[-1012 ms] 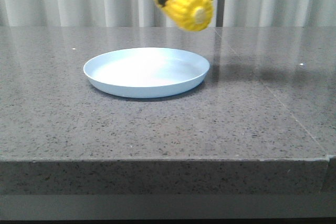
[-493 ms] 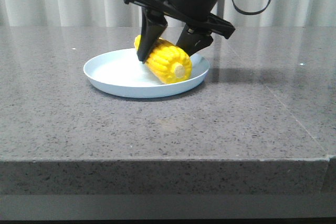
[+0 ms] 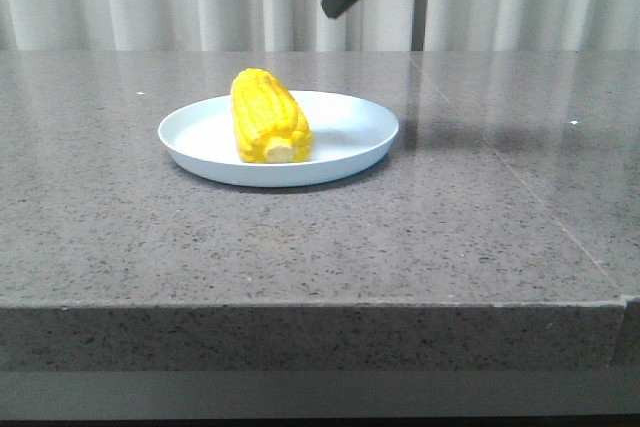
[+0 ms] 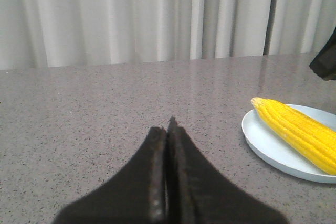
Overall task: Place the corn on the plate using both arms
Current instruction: 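Lower the corn onto the plate, open the right gripper and lift away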
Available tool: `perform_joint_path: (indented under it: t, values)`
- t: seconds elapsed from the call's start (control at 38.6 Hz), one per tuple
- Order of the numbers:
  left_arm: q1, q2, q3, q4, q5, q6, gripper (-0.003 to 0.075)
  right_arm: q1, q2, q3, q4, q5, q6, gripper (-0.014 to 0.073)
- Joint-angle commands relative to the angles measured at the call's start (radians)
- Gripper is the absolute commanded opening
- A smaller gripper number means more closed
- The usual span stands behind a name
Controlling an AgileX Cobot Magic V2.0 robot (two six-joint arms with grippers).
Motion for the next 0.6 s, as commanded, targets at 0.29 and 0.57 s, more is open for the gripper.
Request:
perform_joint_path:
  t: [0.29,0.57]
  values:
    - [0.003,0.011,-0.028,0.005,-0.078,-0.010,-0.0020,-0.055,-0.065,-0.042,-0.088,0.047,-0.006,-0.0011]
    - [0.003,0.011,-0.028,0.005,-0.078,-0.010,-0.0020,-0.198,-0.178,-0.006,-0.286,0.072,0.078,-0.0018]
